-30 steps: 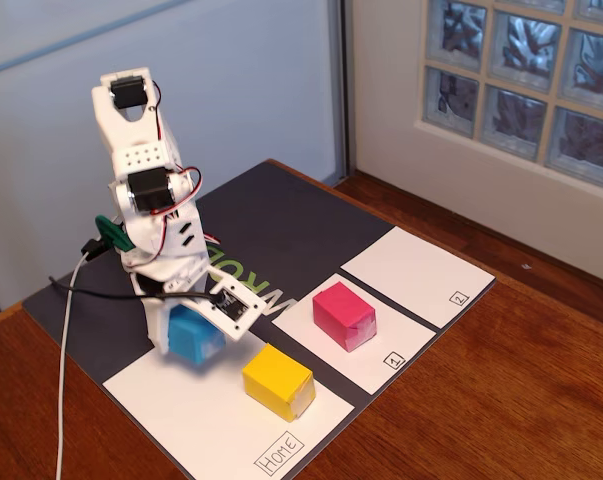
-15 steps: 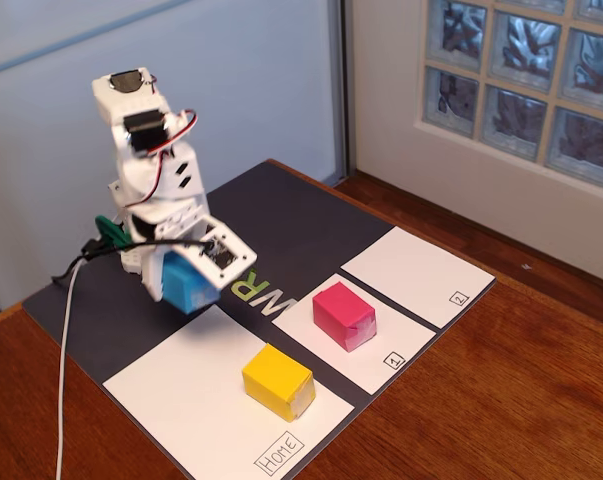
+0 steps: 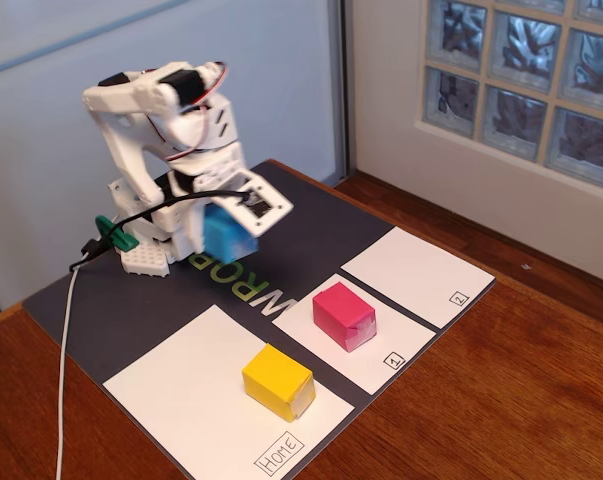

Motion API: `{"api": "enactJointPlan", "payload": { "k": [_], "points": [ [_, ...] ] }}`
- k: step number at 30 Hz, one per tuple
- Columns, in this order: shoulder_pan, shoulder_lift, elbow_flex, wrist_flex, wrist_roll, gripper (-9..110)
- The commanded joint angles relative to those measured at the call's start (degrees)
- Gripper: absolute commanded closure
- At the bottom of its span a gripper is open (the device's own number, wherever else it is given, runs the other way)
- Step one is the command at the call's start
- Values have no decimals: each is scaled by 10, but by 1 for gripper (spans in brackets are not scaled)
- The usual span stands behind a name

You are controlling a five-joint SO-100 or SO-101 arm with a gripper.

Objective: Move box blue to zone 2

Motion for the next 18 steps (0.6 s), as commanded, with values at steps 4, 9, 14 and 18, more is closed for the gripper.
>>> {"api": "enactJointPlan", "payload": {
  "k": [4,9,14,18],
  "points": [
    [-124,-72,-86,15,113,102],
    [-174,-151,-179,-3,110,102],
    [-222,-209,-245,-11,133,102],
    [-258,-249,-264,-40,177,102]
  ]
}}
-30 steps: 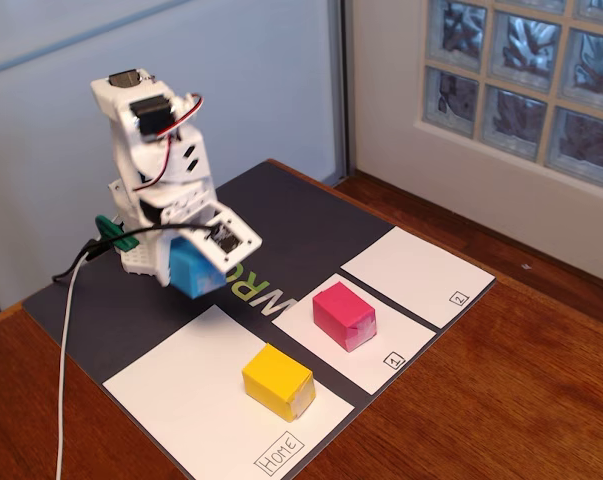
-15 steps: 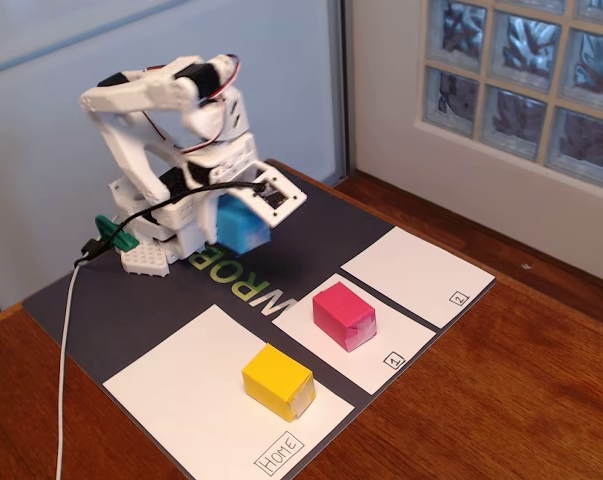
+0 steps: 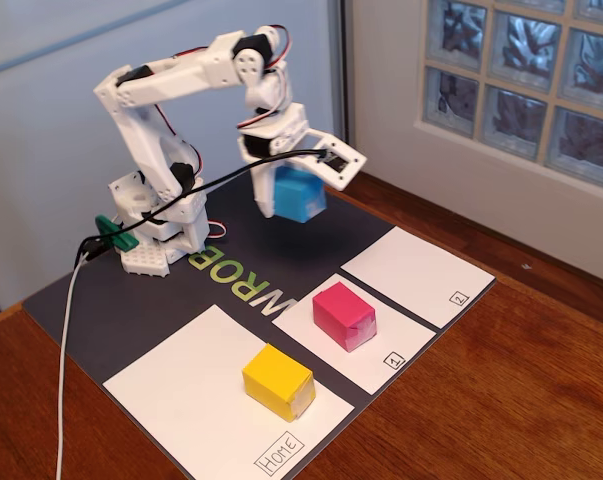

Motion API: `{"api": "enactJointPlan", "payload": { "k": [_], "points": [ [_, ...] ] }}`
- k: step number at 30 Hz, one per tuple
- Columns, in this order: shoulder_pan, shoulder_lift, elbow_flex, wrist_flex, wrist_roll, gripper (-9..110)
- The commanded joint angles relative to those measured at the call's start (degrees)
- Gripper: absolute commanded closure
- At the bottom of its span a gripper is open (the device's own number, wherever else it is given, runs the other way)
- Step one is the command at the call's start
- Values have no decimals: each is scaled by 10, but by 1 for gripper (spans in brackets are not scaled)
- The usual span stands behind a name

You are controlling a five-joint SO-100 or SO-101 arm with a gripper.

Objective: Move box blue to zone 2

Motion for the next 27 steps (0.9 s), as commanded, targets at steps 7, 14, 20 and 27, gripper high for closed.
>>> {"api": "enactJointPlan", "payload": {
  "k": [7,14,20,27],
  "points": [
    [-74,-105,-70,-80,103,102],
    [-98,-231,-178,-106,178,102],
    [-103,-318,-245,-149,210,102],
    [-97,-385,-252,-211,220,102]
  ]
}}
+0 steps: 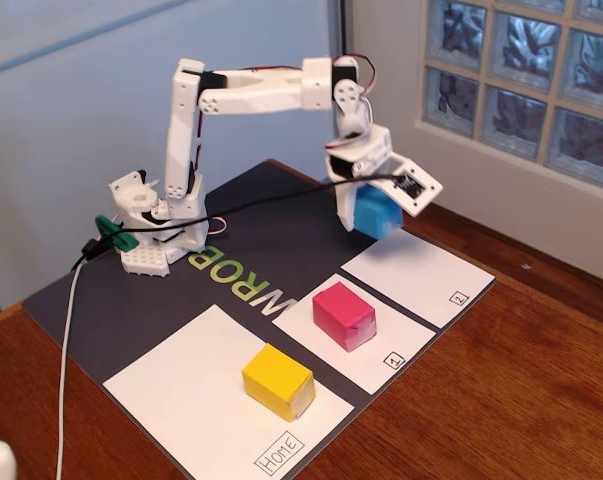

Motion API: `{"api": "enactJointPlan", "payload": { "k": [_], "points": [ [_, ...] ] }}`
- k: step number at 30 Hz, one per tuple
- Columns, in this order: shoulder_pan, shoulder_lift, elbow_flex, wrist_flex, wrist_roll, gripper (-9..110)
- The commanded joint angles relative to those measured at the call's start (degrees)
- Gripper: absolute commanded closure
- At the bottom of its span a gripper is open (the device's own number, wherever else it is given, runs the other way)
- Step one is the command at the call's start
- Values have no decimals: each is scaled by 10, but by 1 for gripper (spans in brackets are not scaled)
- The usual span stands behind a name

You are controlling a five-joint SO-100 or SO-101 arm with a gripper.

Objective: Move box blue to zone 2

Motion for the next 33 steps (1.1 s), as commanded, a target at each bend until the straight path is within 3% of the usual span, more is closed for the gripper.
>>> {"api": "enactJointPlan", "payload": {
  "k": [1,24,33],
  "points": [
    [4,-12,-40,-28,2,102],
    [34,-154,-128,-69,-95,102],
    [31,-165,-128,-95,-33,102]
  ]
}}
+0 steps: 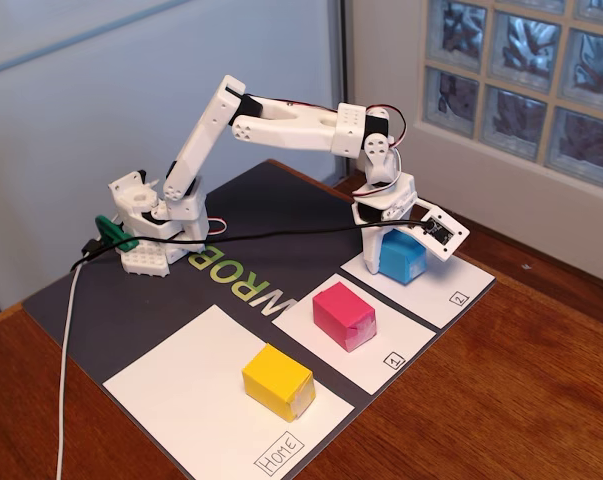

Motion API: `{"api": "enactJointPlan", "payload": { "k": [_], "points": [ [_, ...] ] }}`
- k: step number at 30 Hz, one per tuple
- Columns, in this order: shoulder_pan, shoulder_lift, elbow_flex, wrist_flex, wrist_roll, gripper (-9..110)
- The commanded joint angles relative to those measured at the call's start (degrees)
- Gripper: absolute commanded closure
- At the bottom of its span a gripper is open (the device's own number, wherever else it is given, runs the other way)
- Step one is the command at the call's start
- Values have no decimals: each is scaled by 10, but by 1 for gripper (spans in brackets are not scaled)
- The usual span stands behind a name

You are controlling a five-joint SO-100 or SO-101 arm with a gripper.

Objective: Move box blue to zone 2

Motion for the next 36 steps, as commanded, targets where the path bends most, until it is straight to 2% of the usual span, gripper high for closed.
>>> {"api": "enactJointPlan", "payload": {
  "k": [1,27,33,36],
  "points": [
    [-7,8,-28,-21,38,102],
    [-31,-12,-23,12,62,102],
    [-26,-13,-27,12,54,95],
    [-24,-11,-28,12,38,83]
  ]
}}
